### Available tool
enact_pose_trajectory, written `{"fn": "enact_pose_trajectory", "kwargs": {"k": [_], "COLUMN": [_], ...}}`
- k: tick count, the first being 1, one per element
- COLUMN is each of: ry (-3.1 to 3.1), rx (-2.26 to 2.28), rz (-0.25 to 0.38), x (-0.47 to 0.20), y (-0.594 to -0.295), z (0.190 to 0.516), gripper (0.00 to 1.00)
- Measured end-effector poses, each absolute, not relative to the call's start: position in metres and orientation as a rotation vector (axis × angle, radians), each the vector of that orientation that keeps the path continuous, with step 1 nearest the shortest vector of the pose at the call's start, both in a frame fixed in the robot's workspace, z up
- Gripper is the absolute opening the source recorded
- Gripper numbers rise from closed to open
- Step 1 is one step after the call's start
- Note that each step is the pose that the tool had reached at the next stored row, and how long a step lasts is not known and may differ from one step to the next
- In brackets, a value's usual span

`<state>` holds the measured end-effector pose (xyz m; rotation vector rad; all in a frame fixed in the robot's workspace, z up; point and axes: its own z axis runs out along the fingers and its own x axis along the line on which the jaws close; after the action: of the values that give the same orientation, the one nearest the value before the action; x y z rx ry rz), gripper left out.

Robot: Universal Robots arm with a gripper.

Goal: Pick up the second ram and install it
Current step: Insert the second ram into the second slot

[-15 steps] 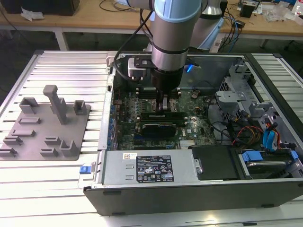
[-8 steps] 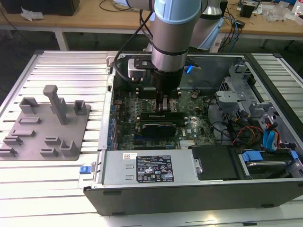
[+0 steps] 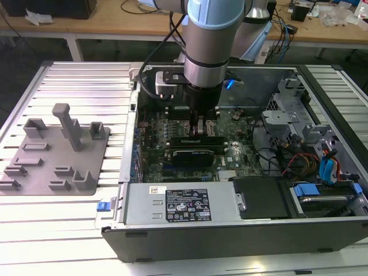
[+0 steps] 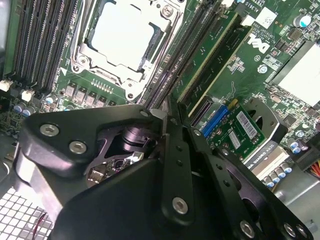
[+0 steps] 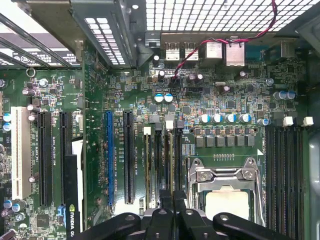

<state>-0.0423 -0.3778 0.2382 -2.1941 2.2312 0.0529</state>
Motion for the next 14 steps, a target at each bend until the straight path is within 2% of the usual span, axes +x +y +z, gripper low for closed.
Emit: {"fn": "enact_pose_trajectory", "kwargs": {"k": [14], "ry": [2.229], "rx": [-2.192], "rz": [0.058], "x": [-0.0423], "y": [-0.3779], "z": [0.2352], "gripper": [0.09]}}
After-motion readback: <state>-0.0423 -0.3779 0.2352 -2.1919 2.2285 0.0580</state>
